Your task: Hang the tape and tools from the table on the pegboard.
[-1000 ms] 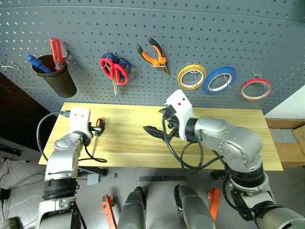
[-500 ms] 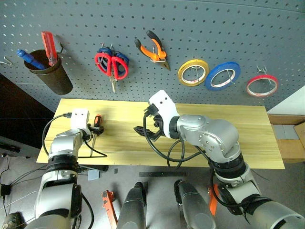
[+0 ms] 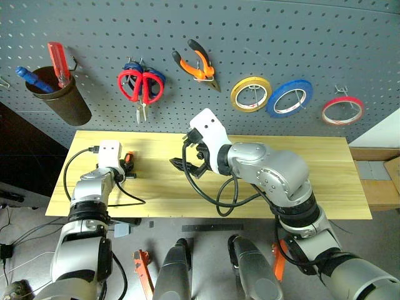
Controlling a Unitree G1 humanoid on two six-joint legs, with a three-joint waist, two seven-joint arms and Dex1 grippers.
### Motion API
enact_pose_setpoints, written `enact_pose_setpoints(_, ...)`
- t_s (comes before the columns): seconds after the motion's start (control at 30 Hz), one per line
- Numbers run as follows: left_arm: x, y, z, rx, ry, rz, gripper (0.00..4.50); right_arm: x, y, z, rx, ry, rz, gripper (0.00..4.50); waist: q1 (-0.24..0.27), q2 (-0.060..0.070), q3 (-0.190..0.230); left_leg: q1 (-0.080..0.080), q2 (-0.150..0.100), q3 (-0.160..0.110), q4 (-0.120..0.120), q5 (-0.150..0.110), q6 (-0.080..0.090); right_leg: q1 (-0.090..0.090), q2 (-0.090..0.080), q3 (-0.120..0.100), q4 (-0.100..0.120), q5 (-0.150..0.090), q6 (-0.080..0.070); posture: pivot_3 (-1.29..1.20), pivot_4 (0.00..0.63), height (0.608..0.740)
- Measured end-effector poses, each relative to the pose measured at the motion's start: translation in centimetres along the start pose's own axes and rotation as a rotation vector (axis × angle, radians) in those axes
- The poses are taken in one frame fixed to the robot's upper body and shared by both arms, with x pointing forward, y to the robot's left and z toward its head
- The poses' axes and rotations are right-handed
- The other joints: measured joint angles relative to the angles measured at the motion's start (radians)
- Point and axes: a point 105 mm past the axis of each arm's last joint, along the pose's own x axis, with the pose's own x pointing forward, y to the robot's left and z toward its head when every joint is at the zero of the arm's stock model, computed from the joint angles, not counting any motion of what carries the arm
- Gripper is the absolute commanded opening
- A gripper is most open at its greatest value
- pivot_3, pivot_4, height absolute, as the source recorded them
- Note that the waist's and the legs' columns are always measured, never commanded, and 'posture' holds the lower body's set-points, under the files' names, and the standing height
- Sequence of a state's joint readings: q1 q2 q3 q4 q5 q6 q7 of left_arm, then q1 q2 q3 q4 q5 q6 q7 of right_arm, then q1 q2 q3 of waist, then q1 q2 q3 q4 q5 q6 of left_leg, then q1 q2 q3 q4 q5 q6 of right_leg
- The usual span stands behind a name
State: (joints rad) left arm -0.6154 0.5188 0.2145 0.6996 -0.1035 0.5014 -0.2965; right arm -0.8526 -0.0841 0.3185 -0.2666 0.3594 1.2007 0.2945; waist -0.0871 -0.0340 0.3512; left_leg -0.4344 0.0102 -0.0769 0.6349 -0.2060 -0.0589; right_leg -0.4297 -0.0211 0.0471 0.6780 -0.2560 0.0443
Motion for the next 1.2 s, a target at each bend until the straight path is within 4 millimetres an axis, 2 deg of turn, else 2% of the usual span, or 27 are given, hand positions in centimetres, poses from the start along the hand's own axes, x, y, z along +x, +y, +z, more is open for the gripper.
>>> enact_pose_setpoints(0.17,-0.9,0.3,-0.6,-0.003,-0.073,0.053,0.92,-0.8,-0.7,0.3,-0.033,-0.013,-0.005,4.5,0.0,-0.001,-0.001,-0.001,0.001,0.0,-0.002,0.0,0.0,-0.002,-0.003,0.0,0.0,0.0,0.0,-0.12,0.303,0.74)
enact_pose_setpoints(0.27,-2.2,-0.1,0.6,0.015,-0.204,0.071,0.92,-2.3,-1.1,1.2,-0.072,-0.054,0.005,4.5,0.003,-0.004,-0.002,-0.007,0.001,-0.001,-0.002,0.001,-0.001,-0.009,-0.005,-0.001,0.0,0.0,-0.001,-0.13,0.291,0.74)
enact_pose_setpoints(0.37,-4.2,-0.2,3.4,0.053,-0.37,0.099,0.92,-3.7,-1.5,2.0,-0.151,-0.098,0.022,4.5,0.006,-0.006,-0.003,-0.013,0.0,-0.001,0.0,0.001,-0.002,-0.012,-0.006,-0.003,-0.001,0.001,-0.001,-0.12,0.28,0.74)
enact_pose_setpoints(0.5,-7.7,-1.4,6.6,0.129,-0.584,0.095,0.92,-5.9,-1.0,4.1,-0.306,-0.257,0.073,4.5,0.005,-0.006,-0.004,-0.014,-0.002,-0.001,0.0,0.001,-0.002,-0.013,-0.007,-0.003,-0.002,0.001,-0.001,-0.1,0.261,0.74)
enact_pose_setpoints(0.67,-10.8,-2.7,9.9,0.22,-0.769,0.084,0.92,-7.3,-0.3,5.7,-0.319,-0.362,0.17,4.5,0.006,-0.007,-0.006,-0.014,-0.001,-0.001,0.001,0.001,-0.002,-0.012,-0.005,-0.004,0.0,0.001,-0.001,-0.07,0.238,0.74)
enact_pose_setpoints(0.8,-14.1,-3.3,13.5,0.352,-0.955,0.126,0.92,-7.6,-0.4,6.7,-0.337,-0.405,0.208,4.5,0.007,-0.009,-0.013,-0.014,-0.001,-0.001,0.002,0.001,-0.002,-0.012,-0.002,-0.004,0.001,0.001,-0.001,-0.06,0.223,0.74)
enact_pose_setpoints(0.9,-15.4,-3.7,15.8,0.373,-1.052,0.139,0.92,-7.6,-0.5,7.2,-0.351,-0.424,0.223,4.5,0.009,-0.011,-0.021,-0.014,-0.002,-0.001,0.003,0.001,-0.002,-0.012,-0.002,-0.004,0.001,0.001,-0.001,-0.07,0.216,0.74)
enact_pose_setpoints(1.07,-17.8,-4.1,20.9,0.332,-1.227,0.155,0.92,-7.4,-0.5,7.9,-0.372,-0.446,0.237,4.5,0.013,-0.012,-0.023,-0.016,-0.002,-0.002,0.009,0.001,-0.002,-0.012,-0.001,-0.006,0.003,0.001,-0.002,-0.08,0.206,0.74)
enact_pose_setpoints(1.2,-18.4,-3.2,24.5,0.255,-1.299,0.164,0.92,-7.3,-0.7,8.4,-0.384,-0.461,0.229,4.5,0.014,-0.014,-0.033,-0.016,-0.002,-0.002,0.009,0.002,-0.003,-0.012,-0.001,-0.006,0.003,0.002,-0.002,-0.09,0.201,0.74)
